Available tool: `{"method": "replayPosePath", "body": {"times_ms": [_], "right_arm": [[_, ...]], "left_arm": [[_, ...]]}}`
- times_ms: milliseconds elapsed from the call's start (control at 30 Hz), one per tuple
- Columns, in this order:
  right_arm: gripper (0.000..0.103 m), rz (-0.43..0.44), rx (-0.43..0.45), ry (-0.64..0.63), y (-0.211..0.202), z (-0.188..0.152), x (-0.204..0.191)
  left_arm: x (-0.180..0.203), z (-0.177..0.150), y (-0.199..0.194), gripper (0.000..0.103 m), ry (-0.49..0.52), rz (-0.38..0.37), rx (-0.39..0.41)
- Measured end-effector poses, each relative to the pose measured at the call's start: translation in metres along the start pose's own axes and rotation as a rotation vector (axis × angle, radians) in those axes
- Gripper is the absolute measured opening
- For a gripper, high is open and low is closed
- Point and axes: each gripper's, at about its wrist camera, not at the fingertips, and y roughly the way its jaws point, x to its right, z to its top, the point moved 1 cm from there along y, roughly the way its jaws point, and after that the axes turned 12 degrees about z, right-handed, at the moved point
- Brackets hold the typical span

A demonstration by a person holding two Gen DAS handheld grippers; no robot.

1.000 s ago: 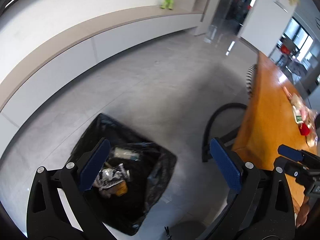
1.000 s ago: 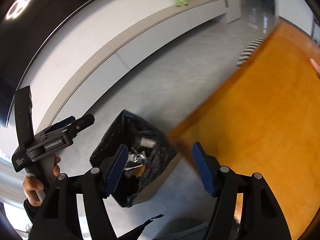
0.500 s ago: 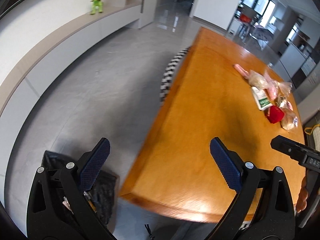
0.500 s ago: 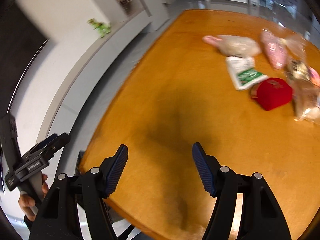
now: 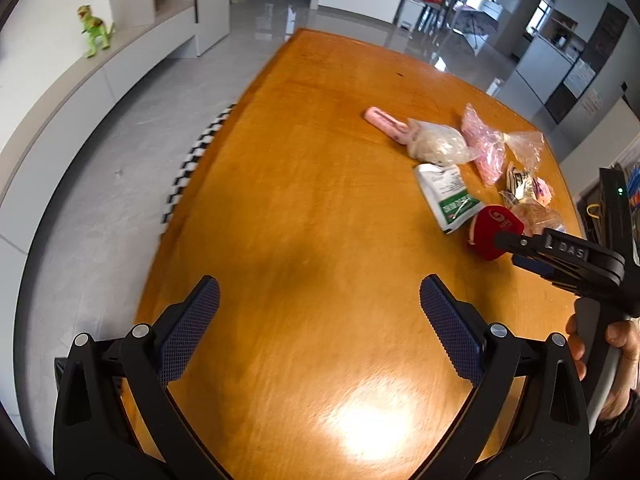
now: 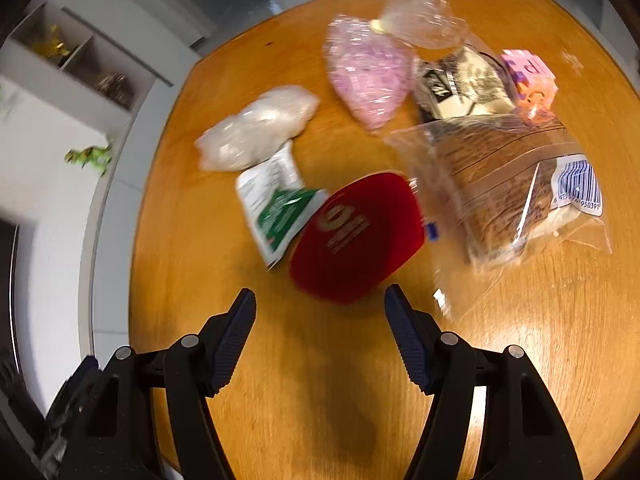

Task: Collect trash
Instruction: 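Grasp the white-green sachet with the left tool while the right tool grasps the red China Gold lid, then carry the sachet and red lid to the black trash bag and release both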

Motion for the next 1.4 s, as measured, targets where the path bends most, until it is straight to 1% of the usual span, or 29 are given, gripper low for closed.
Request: {"method": "replayPosePath", "body": {"times_ms": [100, 167, 233, 267, 300, 333, 367, 400, 433, 467, 533, 600, 667, 800, 933, 1033, 1067, 1133, 1167, 1200, 1333, 1400], "right_arm": [[0.068, -0.008, 0.019, 0.057, 0.007, 0.011, 0.005], [0.068, -0.023, 0.039, 0.087, 0.01, 0.016, 0.006], [0.072, -0.034, 0.05, 0.124, 0.014, 0.021, 0.008], [0.074, -0.046, 0.033, 0.147, 0.02, 0.025, 0.01], [0.075, -0.052, 0.022, 0.151, 0.024, 0.026, 0.011], [0.077, -0.062, 0.023, 0.126, 0.025, 0.028, 0.008], [0.078, -0.091, 0.001, 0.087, 0.029, 0.029, 0.003], [0.076, -0.109, -0.008, 0.045, 0.032, 0.03, -0.002], [0.06, -0.132, -0.014, 0.003, 0.033, 0.031, -0.006], [0.058, -0.148, -0.013, -0.018, 0.032, 0.029, -0.008], [0.055, -0.107, -0.03, -0.022, 0.026, 0.026, -0.003], [0.055, -0.09, -0.036, -0.027, 0.018, 0.02, 0.001], [0.055, -0.065, -0.041, -0.035, 0.007, 0.011, 0.005], [0.055, -0.021, -0.048, -0.034, -0.008, -0.002, 0.016], [0.055, -0.022, -0.041, -0.056, -0.018, -0.014, 0.023], [0.055, -0.032, -0.034, -0.071, -0.027, -0.02, 0.028], [0.055, -0.036, -0.031, -0.076, -0.03, -0.021, 0.029], [0.056, -0.037, -0.028, -0.077, -0.034, -0.025, 0.031], [0.056, -0.036, -0.029, -0.079, -0.036, -0.026, 0.032], [0.056, -0.036, -0.027, -0.08, -0.038, -0.028, 0.034], [0.055, -0.026, -0.012, -0.081, -0.043, -0.035, 0.032], [0.055, -0.019, -0.008, -0.09, -0.046, -0.04, 0.029]], "left_arm": [[0.022, 0.017, 0.011, 0.097, -0.003, -0.021, -0.029], [0.036, 0.027, 0.019, 0.097, -0.005, -0.023, -0.045], [0.051, 0.038, 0.029, 0.097, 0.001, -0.007, -0.064], [0.06, 0.044, 0.035, 0.097, 0.007, -0.004, -0.074], [0.068, 0.05, 0.042, 0.097, 0.011, 0.003, -0.086], [0.074, 0.054, 0.047, 0.097, 0.01, 0.012, -0.091], [0.078, 0.057, 0.051, 0.097, 0.008, 0.025, -0.095], [0.083, 0.06, 0.057, 0.097, 0.005, 0.037, -0.102], [0.084, 0.062, 0.062, 0.097, 0.001, 0.04, -0.112], [0.089, 0.064, 0.069, 0.096, -0.002, 0.042, -0.128], [0.09, 0.067, 0.076, 0.097, -0.013, 0.059, -0.143], [0.091, 0.071, 0.084, 0.097, -0.028, 0.05, -0.166], [0.093, 0.074, 0.088, 0.097, -0.043, 0.052, -0.173], [0.112, 0.082, 0.096, 0.097, -0.043, 0.041, -0.181], [0.137, 0.088, 0.111, 0.097, -0.035, 0.037, -0.211], [0.151, 0.087, 0.121, 0.096, -0.021, 0.047, -0.212], [0.153, 0.087, 0.123, 0.088, -0.022, 0.048, -0.209], [0.155, 0.088, 0.122, 0.074, 0.0, 0.084, -0.176], [0.156, 0.089, 0.121, 0.06, 0.014, 0.107, -0.163], [0.155, 0.09, 0.12, 0.053, 0.018, 0.096, -0.157], [0.152, 0.086, 0.116, 0.051, 0.056, 0.066, -0.148], [0.145, 0.08, 0.111, 0.05, 0.061, 0.037, -0.144]]}}
